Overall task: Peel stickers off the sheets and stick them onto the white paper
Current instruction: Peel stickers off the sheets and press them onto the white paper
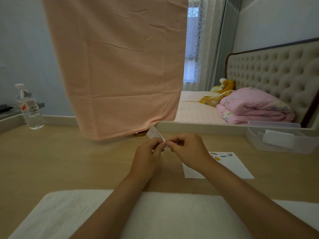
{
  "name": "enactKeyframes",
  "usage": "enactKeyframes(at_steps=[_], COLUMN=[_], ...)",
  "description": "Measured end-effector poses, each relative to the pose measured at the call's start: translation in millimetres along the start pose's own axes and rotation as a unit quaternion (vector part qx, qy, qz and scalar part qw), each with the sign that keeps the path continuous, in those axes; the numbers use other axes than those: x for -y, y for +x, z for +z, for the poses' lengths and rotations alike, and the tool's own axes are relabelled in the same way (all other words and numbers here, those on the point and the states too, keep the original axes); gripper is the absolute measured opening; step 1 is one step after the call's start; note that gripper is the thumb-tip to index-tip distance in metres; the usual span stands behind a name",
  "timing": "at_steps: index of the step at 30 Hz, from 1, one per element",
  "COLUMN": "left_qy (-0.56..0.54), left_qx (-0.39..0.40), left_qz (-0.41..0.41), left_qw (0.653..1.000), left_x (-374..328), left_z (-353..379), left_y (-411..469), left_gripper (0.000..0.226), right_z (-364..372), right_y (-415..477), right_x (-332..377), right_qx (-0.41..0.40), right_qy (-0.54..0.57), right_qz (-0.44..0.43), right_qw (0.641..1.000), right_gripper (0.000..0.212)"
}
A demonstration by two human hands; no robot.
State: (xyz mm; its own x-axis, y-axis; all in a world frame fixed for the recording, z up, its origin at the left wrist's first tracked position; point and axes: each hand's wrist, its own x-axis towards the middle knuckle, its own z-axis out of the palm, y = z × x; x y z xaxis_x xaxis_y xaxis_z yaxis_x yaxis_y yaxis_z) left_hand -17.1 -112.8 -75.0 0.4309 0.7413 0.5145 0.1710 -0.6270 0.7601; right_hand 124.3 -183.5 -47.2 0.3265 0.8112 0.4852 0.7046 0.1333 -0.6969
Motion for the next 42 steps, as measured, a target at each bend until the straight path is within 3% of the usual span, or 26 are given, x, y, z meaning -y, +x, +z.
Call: enactKeyframes(at_steps=[7,10,15,20,23,29,36,39,42], left_qy=[0.067,0.058,0.011,-0.072,-0.106,-0.186,-0.188,-0.151,0.056], left_qx=[0.011,0.002,-0.014,-0.01,-0.004,0.007,0.038,0.059,0.078], left_qz=[0.04,0.027,-0.028,-0.112,-0.134,-0.184,-0.235,-0.246,-0.216], left_qw=[0.997,0.998,0.999,0.991,0.985,0.965,0.953,0.956,0.972], left_x=[-1,-4,-6,-5,-9,-16,-14,-12,3], left_z=[-1,-1,2,6,6,3,-1,-7,-15], left_y=[-1,-2,-3,-2,-3,-3,4,6,7], left_gripper=[0.014,0.012,0.02,0.018,0.019,0.023,0.025,0.027,0.021], right_z=[-2,-2,-3,-4,-5,-11,-18,-17,-17], right_y=[-1,0,1,1,1,-1,0,2,3], right_x=[-1,-1,3,4,4,8,11,7,2], right_qx=[0.005,0.003,0.032,0.05,0.05,0.101,0.15,0.134,0.125], right_qy=[-0.05,-0.02,0.126,0.183,0.189,0.114,0.113,0.143,0.185], right_qz=[-0.052,0.008,0.162,0.223,0.199,0.066,0.053,0.079,0.114], right_qw=[0.997,1.0,0.978,0.956,0.96,0.986,0.981,0.978,0.968], right_gripper=[0.01,0.014,0.012,0.011,0.014,0.013,0.019,0.02,0.021])
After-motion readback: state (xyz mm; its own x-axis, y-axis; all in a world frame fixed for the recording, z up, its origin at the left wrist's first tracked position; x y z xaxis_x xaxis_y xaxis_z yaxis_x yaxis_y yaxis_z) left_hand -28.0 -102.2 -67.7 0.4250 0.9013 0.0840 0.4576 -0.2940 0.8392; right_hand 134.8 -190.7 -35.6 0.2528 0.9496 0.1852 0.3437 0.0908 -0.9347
